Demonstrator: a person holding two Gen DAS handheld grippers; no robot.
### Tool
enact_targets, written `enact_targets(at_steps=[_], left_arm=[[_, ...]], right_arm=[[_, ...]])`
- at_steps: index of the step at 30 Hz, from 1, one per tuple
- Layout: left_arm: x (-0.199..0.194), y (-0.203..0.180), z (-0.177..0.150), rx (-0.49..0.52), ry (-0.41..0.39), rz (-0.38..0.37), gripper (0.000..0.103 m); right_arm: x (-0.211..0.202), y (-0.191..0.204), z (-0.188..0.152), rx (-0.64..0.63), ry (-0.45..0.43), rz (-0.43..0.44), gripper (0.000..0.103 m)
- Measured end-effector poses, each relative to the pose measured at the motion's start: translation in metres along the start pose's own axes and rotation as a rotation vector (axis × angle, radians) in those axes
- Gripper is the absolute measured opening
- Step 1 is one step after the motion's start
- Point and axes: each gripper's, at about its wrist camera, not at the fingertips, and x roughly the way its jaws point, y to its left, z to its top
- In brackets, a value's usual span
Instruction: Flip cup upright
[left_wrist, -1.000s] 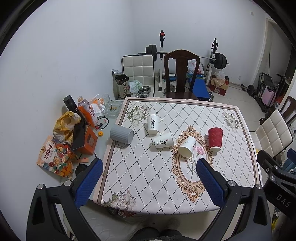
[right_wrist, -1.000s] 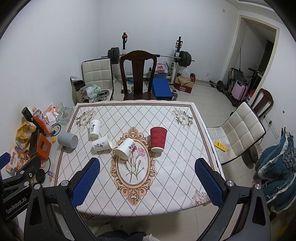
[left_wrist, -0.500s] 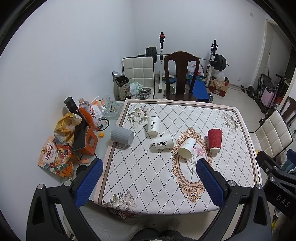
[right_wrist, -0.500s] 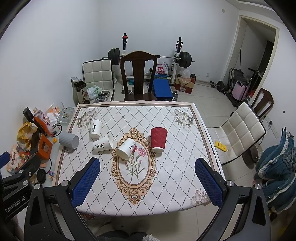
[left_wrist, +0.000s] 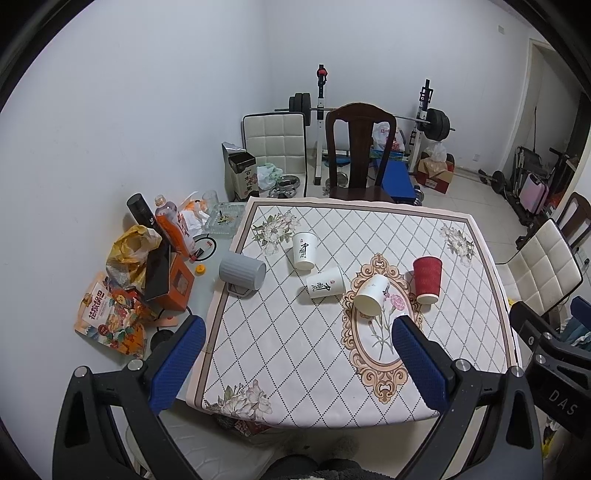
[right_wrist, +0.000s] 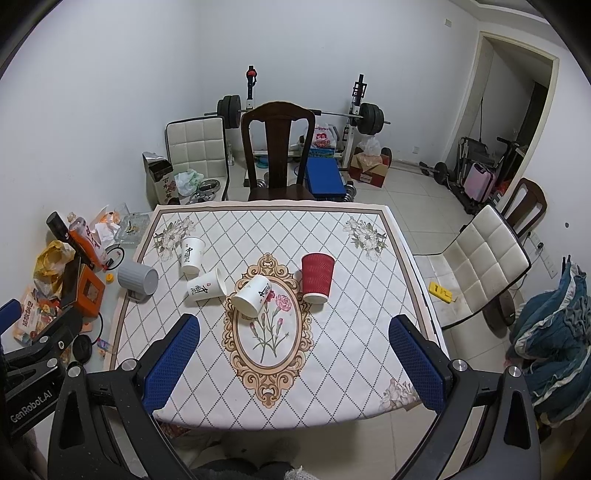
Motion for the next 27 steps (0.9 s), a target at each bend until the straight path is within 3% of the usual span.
enact_targets(at_steps=[18, 23, 27], left_arm=[[0.010, -0.001, 0.001, -0.043, 0.022, 0.007, 0.103], [0.050, 0.000, -0.009, -0.073, 0.081, 0.039, 0.103], [0.103, -0.002, -0.022, -0.026, 0.162, 0.097, 0.103]], right_arm=[[0.000, 0.000, 0.001, 0.000, 0.016, 0.029, 0.103], [0.034, -0.007, -0.003, -0.001, 0.089, 0.032, 0.103], [0.087, -0.012, -0.012, -0.009, 0.186, 0.017, 0.103]])
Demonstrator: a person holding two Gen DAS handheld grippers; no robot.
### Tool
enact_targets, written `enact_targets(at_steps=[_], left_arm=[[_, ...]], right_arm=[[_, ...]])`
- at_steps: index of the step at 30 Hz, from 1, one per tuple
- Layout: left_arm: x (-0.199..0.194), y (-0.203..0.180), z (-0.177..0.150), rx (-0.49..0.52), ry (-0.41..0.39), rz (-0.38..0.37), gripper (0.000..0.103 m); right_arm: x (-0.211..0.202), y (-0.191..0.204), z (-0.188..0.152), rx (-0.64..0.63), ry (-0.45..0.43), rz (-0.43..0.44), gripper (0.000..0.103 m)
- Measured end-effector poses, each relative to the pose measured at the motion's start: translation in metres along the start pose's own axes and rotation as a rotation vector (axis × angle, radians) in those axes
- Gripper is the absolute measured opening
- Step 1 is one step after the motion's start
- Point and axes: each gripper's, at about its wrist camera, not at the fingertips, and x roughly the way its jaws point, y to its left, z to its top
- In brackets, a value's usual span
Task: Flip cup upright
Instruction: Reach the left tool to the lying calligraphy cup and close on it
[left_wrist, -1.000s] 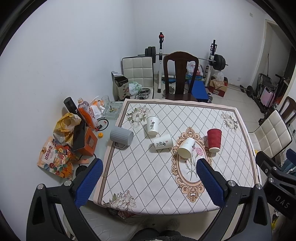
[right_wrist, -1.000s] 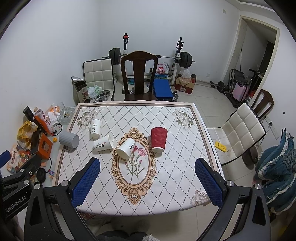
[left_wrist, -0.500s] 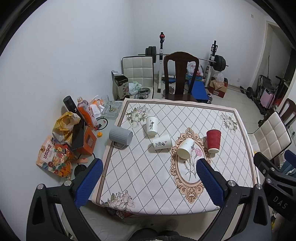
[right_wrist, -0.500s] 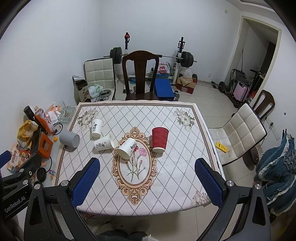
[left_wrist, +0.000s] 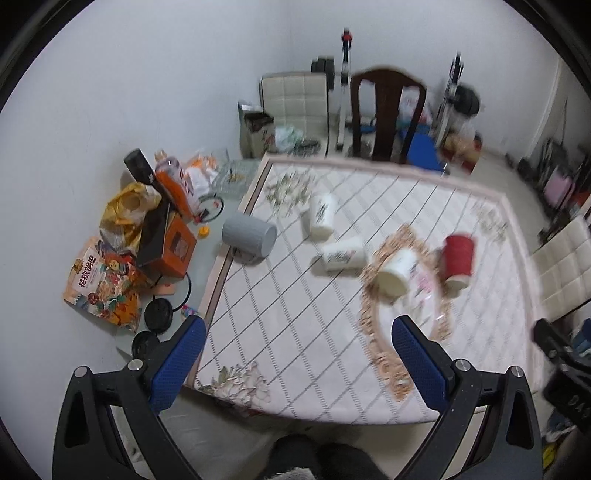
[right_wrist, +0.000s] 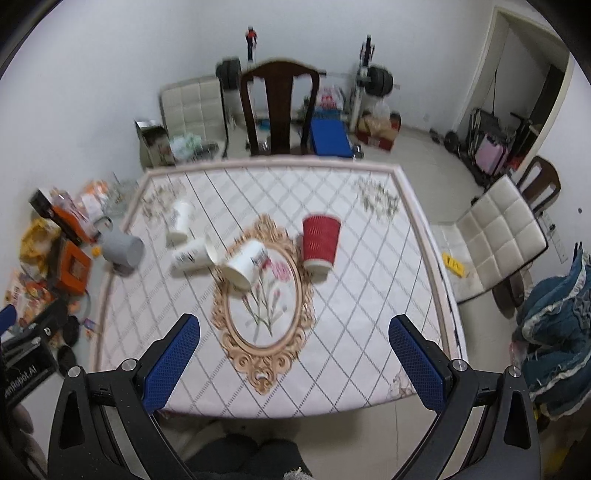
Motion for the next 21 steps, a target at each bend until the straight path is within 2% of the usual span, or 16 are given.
enact_targets(at_steps=[6, 9, 13, 15, 16, 19, 21], left_arm=[[0.085, -0.019, 0.002, 0.180, 0.084, 0.080, 0.103], [0.128, -0.031, 0.009, 0.328, 0.100, 0.101, 0.103], [0.185, -0.052, 0.022, 0.577, 0.089, 0.134, 0.101], [0.209, -0.060, 0.030, 0.673, 0.096, 0.126, 0.099], [0.221, -0.065, 0.034, 0.720, 0.093, 0.119, 0.096], [0.250, -0.078, 0.044, 0.825, 0.086, 0.101, 0.074], [0.268, -0.085, 0.050, 0.878, 0.095, 0.071, 0.071]], right_arm=[[0.098, -0.001, -0.012, 0.009, 0.163, -0.048, 0.103], [0.151, 0.000, -0.020, 0.027, 0.235, -0.062, 0.103], [0.216, 0.002, -0.029, 0.053, 0.327, -0.097, 0.103], [0.242, 0.005, -0.031, 0.063, 0.365, -0.109, 0.102], [0.251, 0.007, -0.032, 0.062, 0.376, -0.115, 0.101], [0.282, 0.012, -0.033, 0.061, 0.419, -0.148, 0.100], [0.295, 0.013, -0.031, 0.068, 0.440, -0.164, 0.100]])
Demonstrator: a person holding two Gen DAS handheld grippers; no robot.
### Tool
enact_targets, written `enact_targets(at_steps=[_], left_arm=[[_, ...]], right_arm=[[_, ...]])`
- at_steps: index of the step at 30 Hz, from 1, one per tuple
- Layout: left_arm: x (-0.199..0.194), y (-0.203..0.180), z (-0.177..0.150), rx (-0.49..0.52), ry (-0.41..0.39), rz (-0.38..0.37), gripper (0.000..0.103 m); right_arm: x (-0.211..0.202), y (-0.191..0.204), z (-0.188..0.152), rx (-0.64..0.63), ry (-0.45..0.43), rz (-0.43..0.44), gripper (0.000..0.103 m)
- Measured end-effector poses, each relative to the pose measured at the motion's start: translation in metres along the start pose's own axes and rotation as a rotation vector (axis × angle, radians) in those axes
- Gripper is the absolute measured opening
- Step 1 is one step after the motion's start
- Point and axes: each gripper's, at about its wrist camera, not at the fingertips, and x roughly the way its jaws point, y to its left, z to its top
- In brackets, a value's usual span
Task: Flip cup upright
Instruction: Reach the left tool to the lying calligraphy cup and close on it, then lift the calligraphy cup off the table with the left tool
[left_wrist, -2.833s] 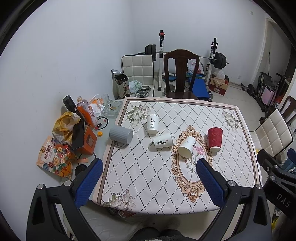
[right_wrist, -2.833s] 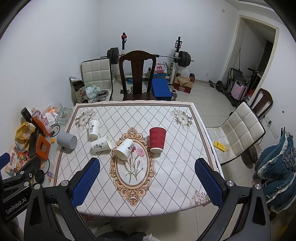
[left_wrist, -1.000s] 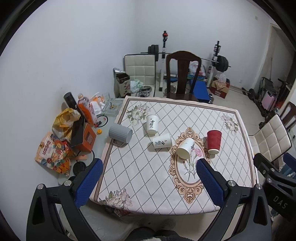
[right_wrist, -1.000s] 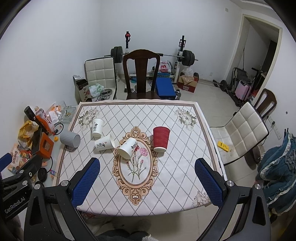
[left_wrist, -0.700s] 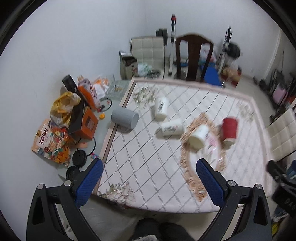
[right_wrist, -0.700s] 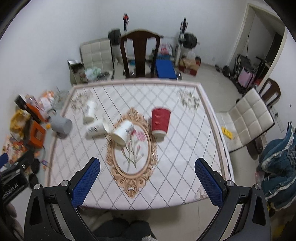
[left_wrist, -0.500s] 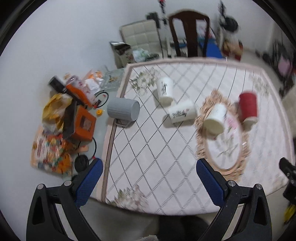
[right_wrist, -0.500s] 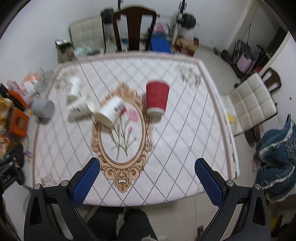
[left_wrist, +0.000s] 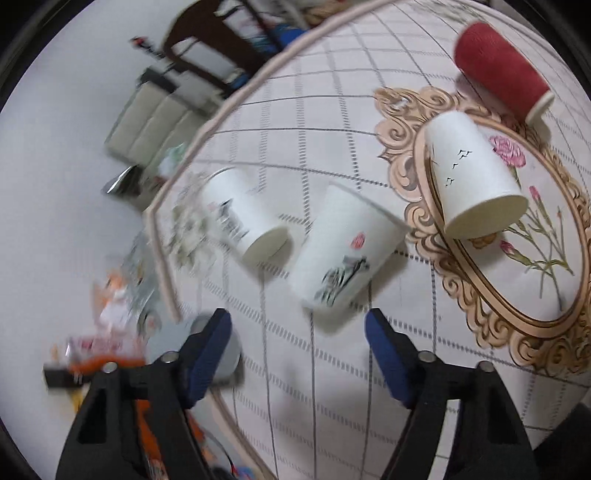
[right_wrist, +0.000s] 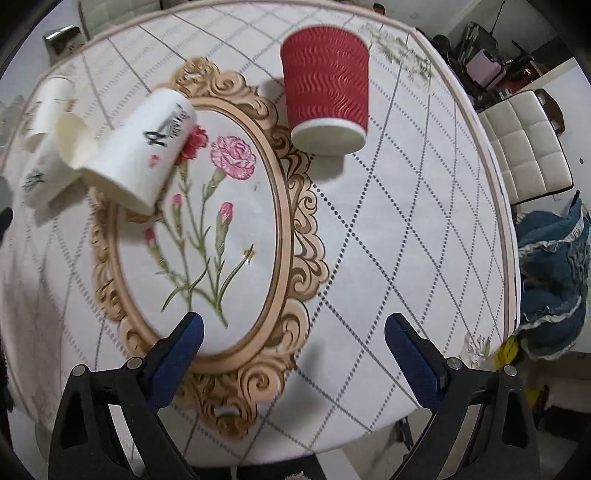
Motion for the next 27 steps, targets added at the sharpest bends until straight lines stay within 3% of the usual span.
enact_targets(at_steps=[7, 9, 10, 13, 19, 27], left_arm=[[0.034, -0.004, 0.025, 0.126, -0.022, -0.056, 0.071], [0.042, -0.006, 0.028, 0.146, -0.026, -0.068, 0.068], [0.046, -0.007, 0.030, 0.157, -0.025, -0.077, 0.060], [0.050, -0.010, 0.038, 0.180, -0.042, -0.073, 0.059], [0.045, -0.004, 0.039, 0.135, -0.044, -0.109, 0.058], [0.027, 0.007, 0.017, -0.034, 0.010, -0.126, 0.058]], right_arm=[[0.024, 0.001, 0.021, 0.042, 0.056, -0.023, 0.100], [0.028, 0.000, 0.025, 0.052, 0.068, -0.031, 0.100], [0.030, -0.002, 0.026, 0.061, 0.074, -0.034, 0.100], [0.033, -0.007, 0.032, 0.078, 0.087, -0.045, 0.100], [0.030, -0.020, 0.029, 0.101, 0.099, -0.053, 0.100], [0.020, -0.031, 0.027, 0.091, 0.089, -0.047, 0.100]])
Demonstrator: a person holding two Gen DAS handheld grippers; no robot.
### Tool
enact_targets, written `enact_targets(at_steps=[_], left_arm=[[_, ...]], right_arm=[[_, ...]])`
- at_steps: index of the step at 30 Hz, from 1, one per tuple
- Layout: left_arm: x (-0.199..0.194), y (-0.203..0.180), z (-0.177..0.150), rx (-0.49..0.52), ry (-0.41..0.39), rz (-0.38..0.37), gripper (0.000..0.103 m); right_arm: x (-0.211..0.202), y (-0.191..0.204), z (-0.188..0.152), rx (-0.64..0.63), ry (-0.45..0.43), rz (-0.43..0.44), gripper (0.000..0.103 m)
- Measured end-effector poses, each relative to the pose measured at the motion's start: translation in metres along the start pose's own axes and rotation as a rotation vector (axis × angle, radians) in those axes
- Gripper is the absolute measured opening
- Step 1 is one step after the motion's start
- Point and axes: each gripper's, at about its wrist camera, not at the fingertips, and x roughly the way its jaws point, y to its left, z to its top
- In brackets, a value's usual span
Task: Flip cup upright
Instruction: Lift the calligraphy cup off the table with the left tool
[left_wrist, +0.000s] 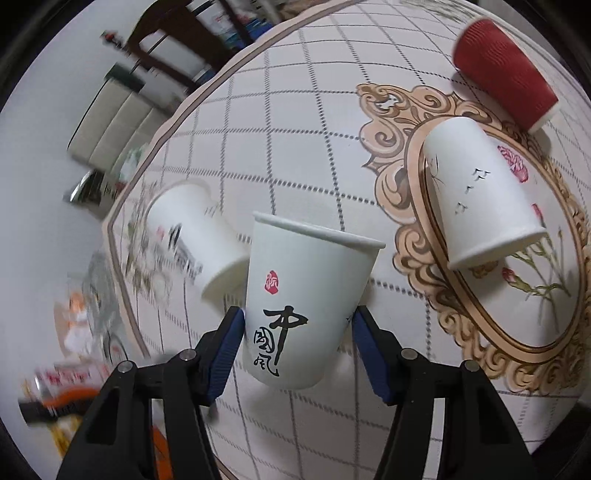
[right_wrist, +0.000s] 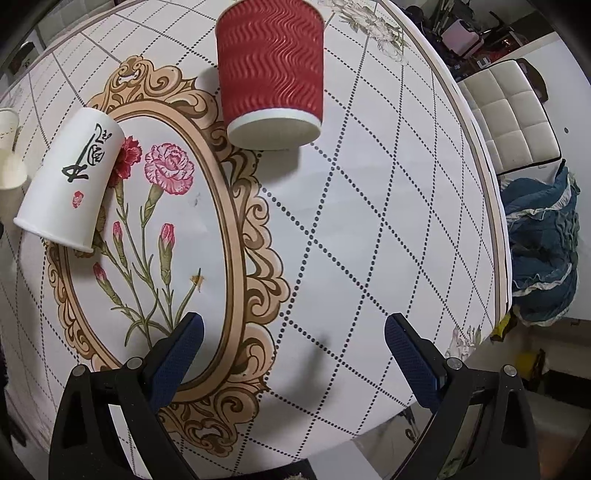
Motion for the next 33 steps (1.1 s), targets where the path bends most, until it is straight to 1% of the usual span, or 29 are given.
enact_targets(at_steps=[4, 7, 10, 12, 15, 17, 20, 23, 25, 30, 31, 32, 33], left_arm=[[-0.016, 0.006, -0.022, -0.144, 0.047, -0.021, 0.058], [-0.025, 0.009, -0.048, -0.325, 0.123, -0.084, 0.058], [-0.034, 0.008, -0.073, -0.489, 0.171, -0.150, 0.058], [-0.036, 0.003, -0.087, -0.591, 0.198, -0.193, 0.058], [-0.030, -0.009, -0.106, -0.758, 0.242, -0.306, 0.058], [-0.027, -0.024, -0.112, -0.841, 0.261, -0.384, 0.058], [-0.018, -0.043, -0.118, -0.914, 0.276, -0.445, 0.058], [-0.010, -0.061, -0.116, -0.964, 0.293, -0.472, 0.058], [-0.005, -0.068, -0.116, -0.975, 0.298, -0.472, 0.058], [-0.001, -0.083, -0.105, -0.935, 0.294, -0.436, 0.060], [0.000, -0.085, -0.105, -0.923, 0.300, -0.425, 0.063], [0.002, -0.089, -0.102, -0.910, 0.304, -0.415, 0.076], [0.003, -0.092, -0.100, -0.893, 0.305, -0.401, 0.084]], right_arm=[[-0.008, -0.005, -0.007, -0.015, -0.013, 0.018, 0.100], [-0.011, -0.008, -0.016, -0.040, -0.017, 0.056, 0.100], [-0.010, -0.009, -0.024, -0.060, -0.010, 0.104, 0.100], [-0.009, -0.012, -0.027, -0.064, -0.008, 0.116, 0.100], [-0.004, -0.021, -0.031, -0.058, 0.004, 0.138, 0.100], [-0.002, -0.026, -0.034, -0.064, 0.002, 0.143, 0.100], [0.002, -0.036, -0.039, -0.067, -0.005, 0.138, 0.100], [0.006, -0.042, -0.039, -0.057, -0.004, 0.133, 0.100], [0.011, -0.049, -0.041, -0.048, 0.000, 0.131, 0.100], [0.016, -0.061, -0.046, -0.029, 0.009, 0.130, 0.100], [0.016, -0.062, -0.047, -0.026, 0.010, 0.129, 0.100], [0.018, -0.065, -0.047, -0.023, 0.011, 0.128, 0.100], [0.024, -0.074, -0.049, -0.020, 0.013, 0.128, 0.100]])
